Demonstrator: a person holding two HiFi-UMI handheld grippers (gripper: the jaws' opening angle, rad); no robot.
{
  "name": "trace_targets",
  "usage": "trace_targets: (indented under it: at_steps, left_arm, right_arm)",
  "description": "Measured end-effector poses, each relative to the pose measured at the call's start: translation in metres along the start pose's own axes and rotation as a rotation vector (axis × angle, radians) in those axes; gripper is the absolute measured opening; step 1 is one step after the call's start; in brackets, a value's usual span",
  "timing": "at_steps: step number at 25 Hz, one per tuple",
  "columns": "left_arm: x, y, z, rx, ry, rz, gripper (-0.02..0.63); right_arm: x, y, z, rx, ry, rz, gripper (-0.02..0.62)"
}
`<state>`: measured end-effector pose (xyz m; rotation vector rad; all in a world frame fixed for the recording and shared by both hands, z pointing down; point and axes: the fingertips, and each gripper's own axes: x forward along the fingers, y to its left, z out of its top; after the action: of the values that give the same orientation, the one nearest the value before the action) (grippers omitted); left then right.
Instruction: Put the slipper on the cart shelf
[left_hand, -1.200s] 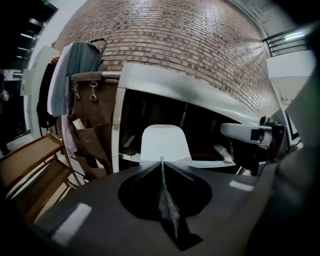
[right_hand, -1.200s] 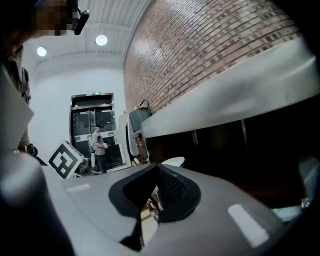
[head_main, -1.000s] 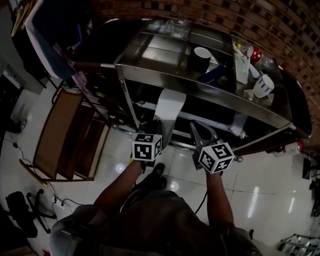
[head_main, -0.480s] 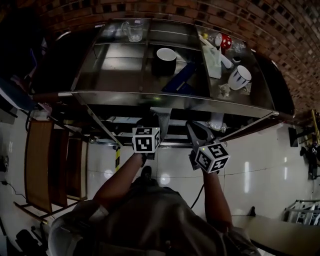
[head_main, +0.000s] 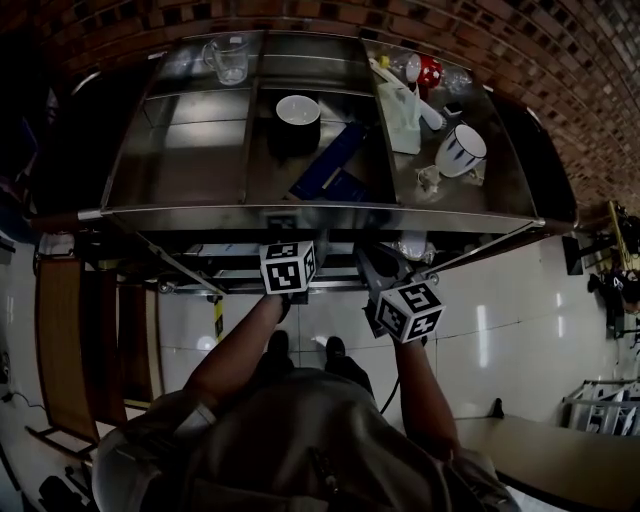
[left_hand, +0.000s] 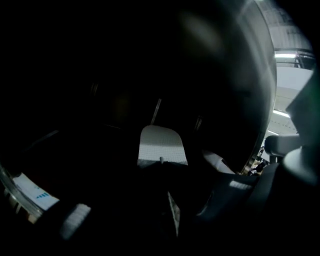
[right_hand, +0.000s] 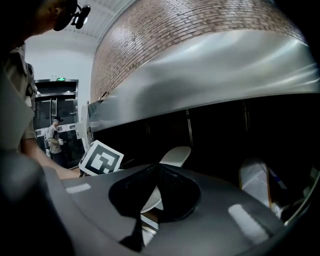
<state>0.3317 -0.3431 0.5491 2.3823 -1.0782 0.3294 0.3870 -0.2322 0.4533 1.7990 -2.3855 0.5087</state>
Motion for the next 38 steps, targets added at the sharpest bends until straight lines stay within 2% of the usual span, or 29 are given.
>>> trace_targets:
  at_steps: [7,10,13,15,19,22,25,32,38]
  left_arm:
    - [0.021,-0.005,-0.001,0.037,-0.038,0.093,0.039]
    - [0.025,-0.01,0.002,0.055,-0.043,0.09,0.044]
    - [0.021,-0.015,0.006,0.074,-0.053,0.096,0.094]
    - [0.015,-0.018,0.007,0.081,-0.052,0.112,0.1]
    - [-0.006,-0.022,0.001,0.086,-0.046,0.155,0.1]
    - [-0.03,-0.028,-0.001,0.088,-0.075,0.195,0.093]
    - [-0.053,-0.04,0.004,0.123,-0.111,0.217,0.023]
    - [-0.114,-0.067,0.013,0.158,-0.163,0.217,0.008]
    - [-0.162,-0.072,0.033,0.157,-0.193,0.138,0.008]
  right_arm:
    - [-0.01,-0.024,0.006,-0.071,0.031,0.063,-0.002]
    - [-0.018,-0.032,0.005,-0.077,0.03,0.091,-0.002]
    - [-0.024,-0.036,0.007,-0.08,0.023,0.121,-0.002]
    - [-0.027,-0.038,0.01,-0.084,0.011,0.144,-0.002]
    - [-0.032,-0.037,0.014,-0.092,-0.014,0.206,-0.002]
    - [-0.039,-0.031,0.014,-0.089,-0.031,0.26,-0.002]
    - [-0.042,-0.03,0.011,-0.073,-0.049,0.309,-0.002]
    - [-0.048,-0.007,0.021,-0.063,-0.103,0.367,-0.002]
    - [-0.053,0.026,0.035,-0.082,-0.133,0.328,-0.002]
